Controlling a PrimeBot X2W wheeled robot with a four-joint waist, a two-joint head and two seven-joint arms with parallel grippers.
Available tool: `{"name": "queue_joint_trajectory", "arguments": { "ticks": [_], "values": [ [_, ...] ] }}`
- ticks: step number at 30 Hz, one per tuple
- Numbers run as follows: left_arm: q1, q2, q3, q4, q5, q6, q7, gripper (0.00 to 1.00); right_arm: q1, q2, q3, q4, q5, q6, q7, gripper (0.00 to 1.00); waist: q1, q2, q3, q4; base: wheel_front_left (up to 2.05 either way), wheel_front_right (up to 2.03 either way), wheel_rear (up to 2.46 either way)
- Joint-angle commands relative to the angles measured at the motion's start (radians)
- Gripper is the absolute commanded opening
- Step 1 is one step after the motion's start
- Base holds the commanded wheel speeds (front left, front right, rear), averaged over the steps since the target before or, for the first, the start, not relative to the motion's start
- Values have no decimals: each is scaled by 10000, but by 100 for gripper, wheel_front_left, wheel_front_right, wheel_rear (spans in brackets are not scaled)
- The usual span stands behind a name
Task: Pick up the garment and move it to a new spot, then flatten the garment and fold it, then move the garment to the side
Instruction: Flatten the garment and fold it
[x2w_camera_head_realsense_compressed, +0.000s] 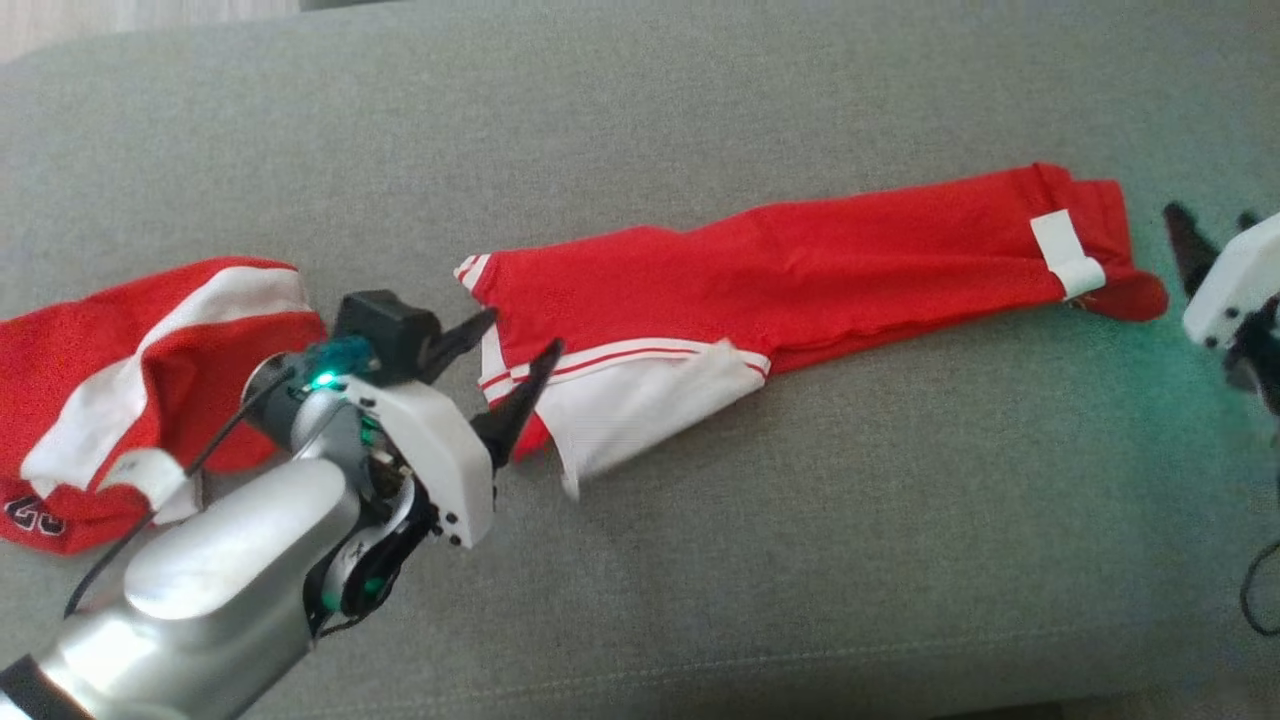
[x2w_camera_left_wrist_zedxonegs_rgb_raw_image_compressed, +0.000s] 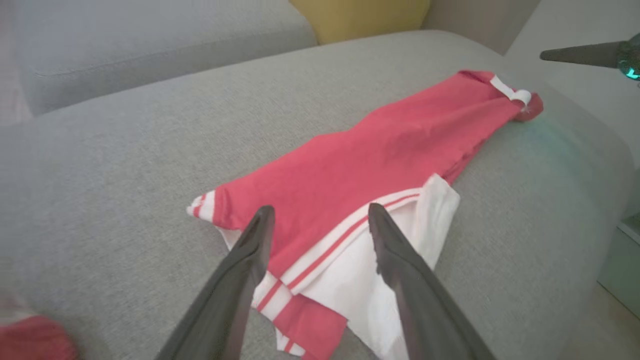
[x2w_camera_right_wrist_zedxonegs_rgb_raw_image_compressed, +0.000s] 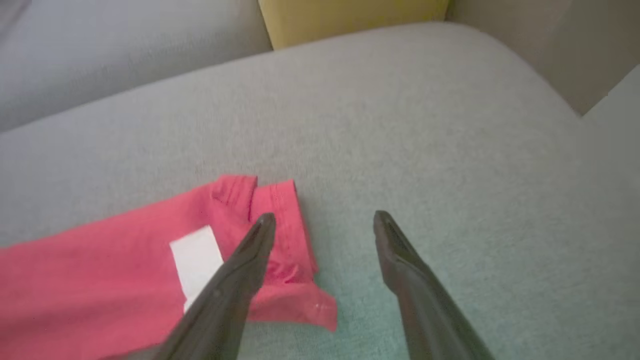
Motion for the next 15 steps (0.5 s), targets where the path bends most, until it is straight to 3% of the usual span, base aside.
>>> {"name": "queue_joint_trajectory", "arguments": {
  "ticks": [1, 4, 10, 15],
  "values": [
    [-169, 197, 594, -113, -18, 106, -216, 100, -28, -36, -21, -502, -65, -7, -203, 100, 1, -1, -116, -5, 0, 0, 0],
    [-63, 21, 1098, 167, -192, 453, -910, 100, 41, 239, -266, -1209, -207, -7, -880, 100, 1, -1, -319, -16, 0, 0, 0],
    [394, -461, 2721, 364, -526, 1076, -2087, 100, 742, 879, 259, -3043, 100, -7, -2246, 100, 1, -1, -678, -83, 0, 0, 0],
    [1522, -1276, 5126, -262, 459, 1185, -2156, 100, 1750, 1160, 908, -4247, 155, -7, -3324, 100, 1, -1, -926, -111, 0, 0, 0]
  ]
}}
